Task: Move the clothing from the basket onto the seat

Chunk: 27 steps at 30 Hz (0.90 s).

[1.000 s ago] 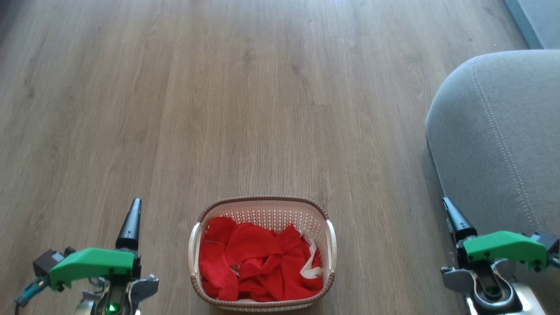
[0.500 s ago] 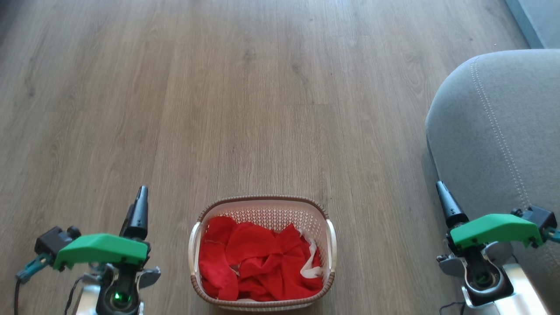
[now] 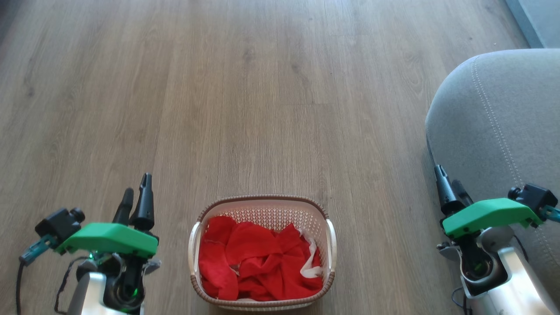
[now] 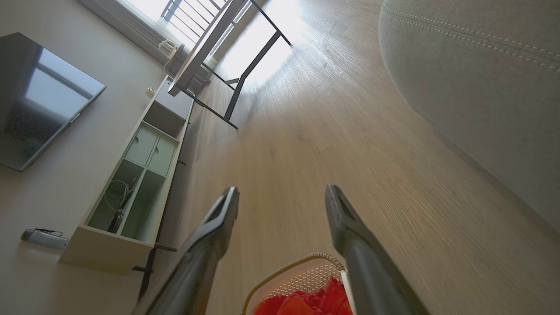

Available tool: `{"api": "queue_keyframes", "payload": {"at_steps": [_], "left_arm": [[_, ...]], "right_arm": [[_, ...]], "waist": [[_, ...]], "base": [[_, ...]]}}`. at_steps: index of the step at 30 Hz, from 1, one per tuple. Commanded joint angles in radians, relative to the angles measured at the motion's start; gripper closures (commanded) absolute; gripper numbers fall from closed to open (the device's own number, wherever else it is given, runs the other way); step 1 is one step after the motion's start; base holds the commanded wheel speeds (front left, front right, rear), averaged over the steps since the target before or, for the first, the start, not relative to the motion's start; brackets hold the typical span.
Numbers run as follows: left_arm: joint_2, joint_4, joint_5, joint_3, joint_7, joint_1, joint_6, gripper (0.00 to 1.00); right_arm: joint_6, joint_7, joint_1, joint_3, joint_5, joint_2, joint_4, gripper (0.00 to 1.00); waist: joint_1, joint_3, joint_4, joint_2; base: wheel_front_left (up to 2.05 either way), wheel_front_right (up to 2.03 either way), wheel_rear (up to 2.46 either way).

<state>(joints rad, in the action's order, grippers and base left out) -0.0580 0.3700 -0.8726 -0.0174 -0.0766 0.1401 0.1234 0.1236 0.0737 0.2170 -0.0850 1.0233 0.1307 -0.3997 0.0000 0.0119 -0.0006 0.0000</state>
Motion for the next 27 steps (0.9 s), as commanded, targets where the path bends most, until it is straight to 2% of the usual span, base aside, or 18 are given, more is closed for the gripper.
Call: {"api": "queue_keyframes", "payload": {"at_steps": [1,11,27], "left_arm": [[-0.019,-0.04,0.027,0.022,-0.01,0.064,0.004,0.0],[-0.013,-0.068,0.185,0.022,-0.043,0.072,0.004,0.0],[-0.004,-0.037,0.409,0.04,-0.09,0.109,0.002,0.0]], "right_arm": [[0.004,0.013,0.057,-0.013,-0.025,0.021,0.037,0.0],[0.004,0.045,0.072,-0.025,-0.162,0.023,0.059,0.0],[0.005,0.092,0.116,-0.074,-0.344,0.037,0.024,0.0]], "waist": [[0.0,0.0,0.0,0.0],[0.0,0.002,0.0,0.0],[0.0,0.002,-0.003,0.0]], "base": [[0.0,0.0,0.0],[0.0,0.0,0.0],[0.0,0.0,0.0]]}}
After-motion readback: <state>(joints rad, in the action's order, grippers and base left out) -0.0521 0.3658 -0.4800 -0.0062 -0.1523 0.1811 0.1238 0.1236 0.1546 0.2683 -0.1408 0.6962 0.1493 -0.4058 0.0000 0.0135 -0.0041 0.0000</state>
